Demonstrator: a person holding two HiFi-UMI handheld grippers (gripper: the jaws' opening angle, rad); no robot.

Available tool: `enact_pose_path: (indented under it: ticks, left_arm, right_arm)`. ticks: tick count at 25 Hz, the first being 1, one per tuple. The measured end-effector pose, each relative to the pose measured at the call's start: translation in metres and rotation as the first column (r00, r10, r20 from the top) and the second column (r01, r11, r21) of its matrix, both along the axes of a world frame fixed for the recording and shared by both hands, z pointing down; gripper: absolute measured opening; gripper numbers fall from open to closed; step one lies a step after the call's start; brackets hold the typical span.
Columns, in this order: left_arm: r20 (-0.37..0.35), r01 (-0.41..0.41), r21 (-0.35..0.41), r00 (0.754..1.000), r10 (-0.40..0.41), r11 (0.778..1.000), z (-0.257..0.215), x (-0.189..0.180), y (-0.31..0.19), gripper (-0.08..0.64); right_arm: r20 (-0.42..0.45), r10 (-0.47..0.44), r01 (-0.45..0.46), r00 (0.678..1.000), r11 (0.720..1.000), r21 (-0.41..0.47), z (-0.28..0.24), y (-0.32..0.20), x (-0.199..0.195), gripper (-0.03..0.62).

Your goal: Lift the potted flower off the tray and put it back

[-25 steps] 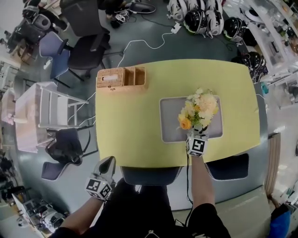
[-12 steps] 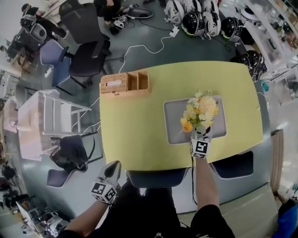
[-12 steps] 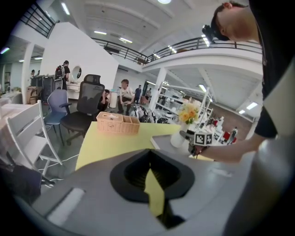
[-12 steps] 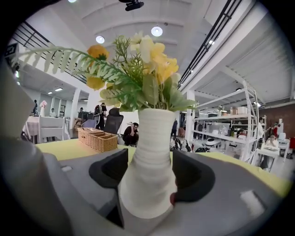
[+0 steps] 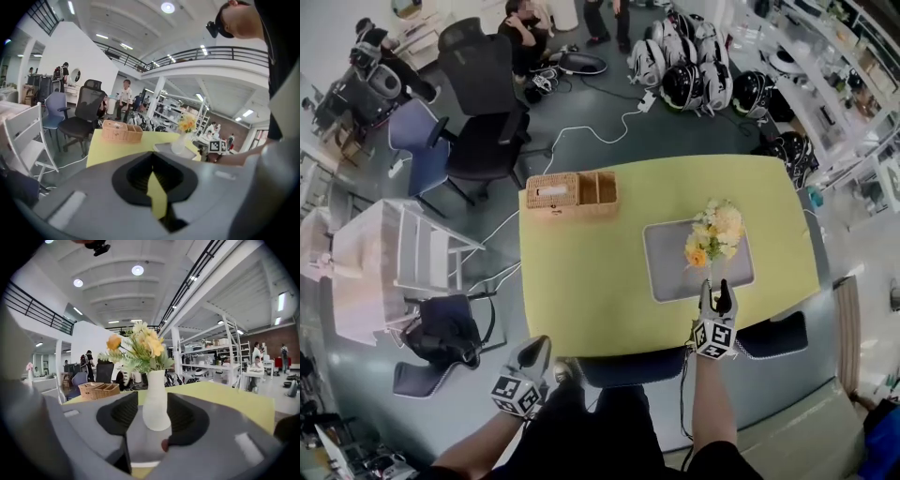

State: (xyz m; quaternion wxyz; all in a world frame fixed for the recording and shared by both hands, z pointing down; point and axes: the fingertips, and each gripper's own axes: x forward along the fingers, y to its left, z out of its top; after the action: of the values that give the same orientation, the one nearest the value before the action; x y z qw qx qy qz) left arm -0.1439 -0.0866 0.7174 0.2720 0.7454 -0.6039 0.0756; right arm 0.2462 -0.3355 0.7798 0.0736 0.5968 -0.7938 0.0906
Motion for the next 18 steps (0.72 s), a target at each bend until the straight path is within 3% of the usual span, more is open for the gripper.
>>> enact_pose_path:
  ticks: [3, 11, 14, 18]
  left_arm:
    - [-0.007, -0.011, 0.031, 1.000, 0.011, 0.999, -0.017, -0.024, 0.020, 0.008]
    - [-0.005, -0.037, 0.125, 0.999, 0.038, 0.991, -0.061, -0.089, 0.086, 0.008]
    - [-0.007, -0.041, 0.172, 0.999, 0.042, 0.984, -0.075, -0.110, 0.100, 0.008]
    - [-0.004, -0.040, 0.181, 0.999, 0.041, 0.983, -0.095, -0.138, 0.147, 0.008]
  right_arm:
    - [0.028, 0.063, -0.063, 0.998, 0.998, -0.002, -0.032, 0.045, -0.005, 0.105]
    - [0.094, 0.050, -0.054, 0.994, 0.998, 0.042, -0.129, 0.148, -0.085, 0.005]
    - [0.071, 0.032, -0.033, 0.997, 0.999, 0.012, -0.153, 0.175, -0.130, 0.005]
    - [0.116, -0.041, 0.045, 0.992, 0.999, -0.030, -0.176, 0.249, -0.197, 0.003]
